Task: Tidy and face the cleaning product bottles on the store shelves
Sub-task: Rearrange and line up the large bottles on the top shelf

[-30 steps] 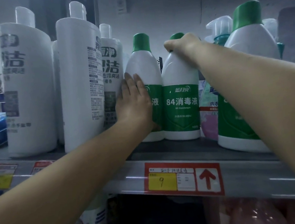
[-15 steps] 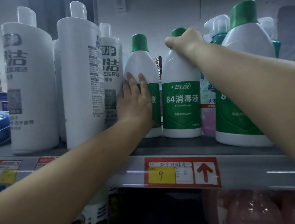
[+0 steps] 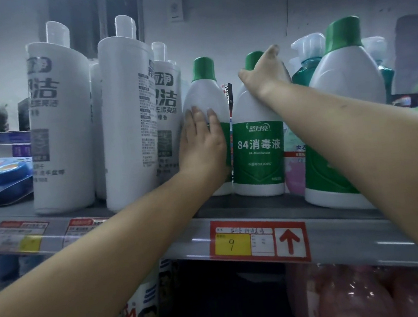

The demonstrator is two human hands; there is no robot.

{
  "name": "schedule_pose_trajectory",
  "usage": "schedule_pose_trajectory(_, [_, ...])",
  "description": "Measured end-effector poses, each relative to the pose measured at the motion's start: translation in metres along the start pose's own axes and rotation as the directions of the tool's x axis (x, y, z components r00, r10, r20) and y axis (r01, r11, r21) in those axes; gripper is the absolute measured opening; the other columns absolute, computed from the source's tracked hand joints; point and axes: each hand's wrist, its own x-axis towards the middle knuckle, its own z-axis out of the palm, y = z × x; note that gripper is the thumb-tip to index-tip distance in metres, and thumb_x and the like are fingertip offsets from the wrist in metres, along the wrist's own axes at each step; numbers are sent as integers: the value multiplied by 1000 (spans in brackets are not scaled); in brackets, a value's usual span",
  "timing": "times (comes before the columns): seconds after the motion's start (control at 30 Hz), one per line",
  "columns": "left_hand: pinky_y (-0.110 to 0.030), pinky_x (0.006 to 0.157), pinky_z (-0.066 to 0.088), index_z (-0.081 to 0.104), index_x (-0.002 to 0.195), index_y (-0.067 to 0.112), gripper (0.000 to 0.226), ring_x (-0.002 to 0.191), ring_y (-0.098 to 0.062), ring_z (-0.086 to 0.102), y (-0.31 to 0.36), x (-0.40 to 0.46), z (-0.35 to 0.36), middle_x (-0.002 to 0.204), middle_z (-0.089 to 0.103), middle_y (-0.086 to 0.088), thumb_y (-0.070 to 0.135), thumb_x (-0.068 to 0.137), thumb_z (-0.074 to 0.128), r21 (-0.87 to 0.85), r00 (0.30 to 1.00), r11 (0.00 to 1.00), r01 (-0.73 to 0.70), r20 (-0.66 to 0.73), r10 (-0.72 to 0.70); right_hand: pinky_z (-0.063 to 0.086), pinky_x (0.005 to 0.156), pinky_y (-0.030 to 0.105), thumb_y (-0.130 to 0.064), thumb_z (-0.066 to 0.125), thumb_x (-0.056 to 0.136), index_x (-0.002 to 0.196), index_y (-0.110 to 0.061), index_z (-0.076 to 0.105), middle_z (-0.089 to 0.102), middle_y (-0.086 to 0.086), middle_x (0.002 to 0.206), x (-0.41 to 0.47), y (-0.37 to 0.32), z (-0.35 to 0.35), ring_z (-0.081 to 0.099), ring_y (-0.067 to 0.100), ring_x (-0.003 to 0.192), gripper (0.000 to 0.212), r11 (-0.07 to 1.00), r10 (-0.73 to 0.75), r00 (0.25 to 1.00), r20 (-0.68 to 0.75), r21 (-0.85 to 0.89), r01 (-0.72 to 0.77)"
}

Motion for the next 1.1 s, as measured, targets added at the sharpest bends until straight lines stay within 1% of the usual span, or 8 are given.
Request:
schedule_pose_trajectory(0.23, [-36, 117, -4, -10, 147, 11, 88, 143, -27, -10, 41, 0, -11, 157, -10, -8, 25, 90, 56, -183, 976, 964, -194, -137, 171, 29, 107, 34, -19, 41, 93, 144, -3, 17, 32, 18, 146, -16, 3, -22, 35, 32, 132, 59, 955, -255, 967, 26, -151, 256])
schedule_pose_trajectory(0.47, [-29, 108, 24, 40, 133, 4, 40, 129, -26, 37, 86, -23, -5, 134, 47, -12, 11, 93, 41, -466, 905, 789, -400, -334, 263, 31, 103, 27, -3, 42, 86, 136, -2, 36, 41, 14, 141, -75, 26, -66, 39, 25, 129, 50, 836, -548, 828, -121, -122, 535])
schedule_pose_trajectory(0.53, [-32, 101, 32, 41, 131, 6, 38, 121, -25, 43, 93, -27, -5, 128, 51, -11, 17, 95, 39, -525, 917, 761, -381, -323, 236, 29, 98, 21, -2, 47, 83, 128, -2, 43, 45, 15, 135, -92, 43, -78, 42, 26, 124, 45, 820, -572, 804, -165, -147, 553])
schedule_pose_trajectory(0.67, [-34, 88, 45, 30, 138, 12, 53, 107, -20, 53, 101, -25, -11, 128, 53, -6, 35, 93, 47, -706, 977, 678, -203, -95, 193, 23, 87, 17, -10, 54, 82, 111, 1, 49, 48, 19, 117, -105, 85, -96, 42, 23, 106, 31, 858, -504, 825, -255, -257, 444])
schedule_pose_trajectory(0.73, [-28, 81, 46, 33, 133, 16, 55, 97, -16, 56, 105, -23, -11, 122, 57, -3, 41, 89, 54, -769, 970, 634, -86, 80, 230, 25, 82, 12, -20, 54, 88, 114, 0, 45, 47, 15, 114, -106, 101, -106, 37, 15, 101, 34, 909, -410, 874, -263, -193, 368])
schedule_pose_trajectory(0.83, [-26, 86, 45, 30, 134, 18, 65, 104, -17, 57, 108, -19, -6, 125, 56, 0, 42, 83, 63, -825, 960, 564, 12, 167, 223, 36, 69, 10, -35, 42, 96, 121, -5, 41, 49, 3, 106, -108, 120, -116, 46, 13, 90, 39, 990, -119, 990, -70, 65, 124])
schedule_pose_trajectory(0.97, [-35, 93, 48, 34, 128, 14, 63, 107, -21, 58, 112, -19, -3, 124, 57, -4, 38, 80, 68, -862, 972, 506, 33, 147, 186, 50, 90, 45, -59, 43, 82, 112, -19, 55, 64, 4, 107, -113, 134, -111, 62, 23, 98, 52, 945, 57, 966, 251, 300, -133])
schedule_pose_trajectory(1.1, [-43, 98, 43, 29, 132, 10, 68, 114, -27, 53, 107, -22, -1, 128, 52, -11, 38, 82, 65, -842, 982, 539, 21, 119, 147, 60, 72, 32, -23, 48, 94, 100, -19, 57, 68, -1, 97, -114, 129, -111, 70, 11, 81, 12, 804, -7, 892, 452, 533, -264])
